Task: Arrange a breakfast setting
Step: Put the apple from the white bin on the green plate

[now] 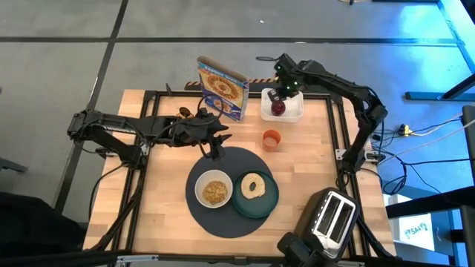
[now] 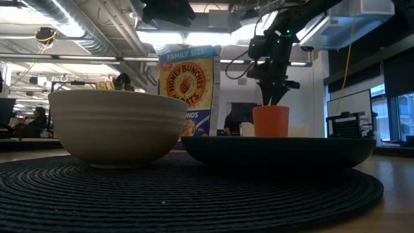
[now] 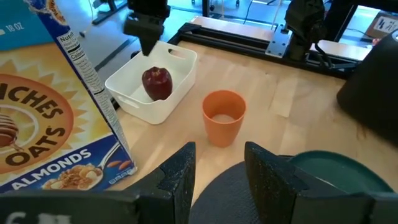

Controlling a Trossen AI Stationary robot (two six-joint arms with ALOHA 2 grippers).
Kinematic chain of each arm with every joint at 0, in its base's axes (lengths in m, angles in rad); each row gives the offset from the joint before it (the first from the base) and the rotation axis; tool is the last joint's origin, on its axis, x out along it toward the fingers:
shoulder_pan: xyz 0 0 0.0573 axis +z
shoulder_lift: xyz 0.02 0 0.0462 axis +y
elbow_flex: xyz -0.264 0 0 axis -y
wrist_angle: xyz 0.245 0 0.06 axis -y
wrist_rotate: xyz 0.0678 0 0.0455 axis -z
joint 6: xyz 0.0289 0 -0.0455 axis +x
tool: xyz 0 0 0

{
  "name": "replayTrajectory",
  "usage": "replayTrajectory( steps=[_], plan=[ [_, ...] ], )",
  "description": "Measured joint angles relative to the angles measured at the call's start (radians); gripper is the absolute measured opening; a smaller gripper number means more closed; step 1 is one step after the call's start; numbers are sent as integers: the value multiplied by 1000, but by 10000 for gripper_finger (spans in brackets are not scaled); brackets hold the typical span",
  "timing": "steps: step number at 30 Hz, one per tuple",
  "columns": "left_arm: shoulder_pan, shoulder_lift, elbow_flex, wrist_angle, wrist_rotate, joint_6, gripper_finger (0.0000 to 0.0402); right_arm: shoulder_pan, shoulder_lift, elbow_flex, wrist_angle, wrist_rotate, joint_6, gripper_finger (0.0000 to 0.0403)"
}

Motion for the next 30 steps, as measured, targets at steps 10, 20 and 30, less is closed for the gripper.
replayTrajectory(
  steps=[10,20,30],
  plan=[
    [0,0,0,0,3,0,131,51,95,67,-111,76,-386,126],
    [0,1,0,1,0,-8,131,67,108,72,-105,115,-397,109],
    [0,1,0,1,-2,-7,131,65,108,72,-45,161,69,83]
  ],
)
